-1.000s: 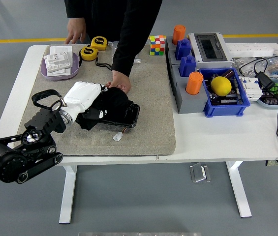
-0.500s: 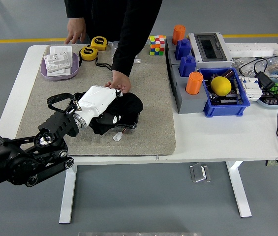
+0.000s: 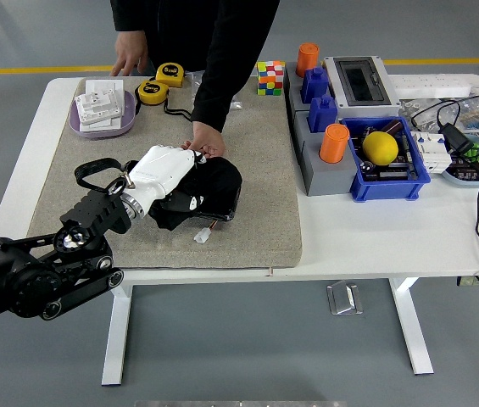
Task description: Pick the rag up,wipe the panel,place it on the desk
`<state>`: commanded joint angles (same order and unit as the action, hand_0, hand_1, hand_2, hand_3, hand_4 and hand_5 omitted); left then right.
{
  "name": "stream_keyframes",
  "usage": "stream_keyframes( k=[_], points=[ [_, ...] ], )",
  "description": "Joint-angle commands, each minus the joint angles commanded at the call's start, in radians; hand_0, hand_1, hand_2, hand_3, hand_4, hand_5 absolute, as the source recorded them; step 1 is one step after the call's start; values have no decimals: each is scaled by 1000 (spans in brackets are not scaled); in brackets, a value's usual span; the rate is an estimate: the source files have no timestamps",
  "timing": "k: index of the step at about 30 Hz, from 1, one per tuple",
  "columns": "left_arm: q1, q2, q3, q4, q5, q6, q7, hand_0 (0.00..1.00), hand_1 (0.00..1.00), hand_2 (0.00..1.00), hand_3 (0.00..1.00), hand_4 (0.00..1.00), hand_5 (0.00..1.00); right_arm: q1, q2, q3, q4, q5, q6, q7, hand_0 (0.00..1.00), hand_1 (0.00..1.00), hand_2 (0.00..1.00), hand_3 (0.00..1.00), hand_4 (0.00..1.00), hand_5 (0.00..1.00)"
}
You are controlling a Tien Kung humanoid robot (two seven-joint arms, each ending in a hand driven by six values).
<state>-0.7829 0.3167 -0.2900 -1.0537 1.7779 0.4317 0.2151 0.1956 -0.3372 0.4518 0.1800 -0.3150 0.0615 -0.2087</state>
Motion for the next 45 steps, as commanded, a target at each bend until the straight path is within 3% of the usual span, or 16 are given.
stream_keyframes(
  k=[45],
  points=[
    [66, 95, -154, 97, 17, 9, -16, 297, 215, 492, 557, 485, 12, -4, 7, -15, 0, 23, 0, 4, 792, 698, 721, 674, 998, 502]
  ],
)
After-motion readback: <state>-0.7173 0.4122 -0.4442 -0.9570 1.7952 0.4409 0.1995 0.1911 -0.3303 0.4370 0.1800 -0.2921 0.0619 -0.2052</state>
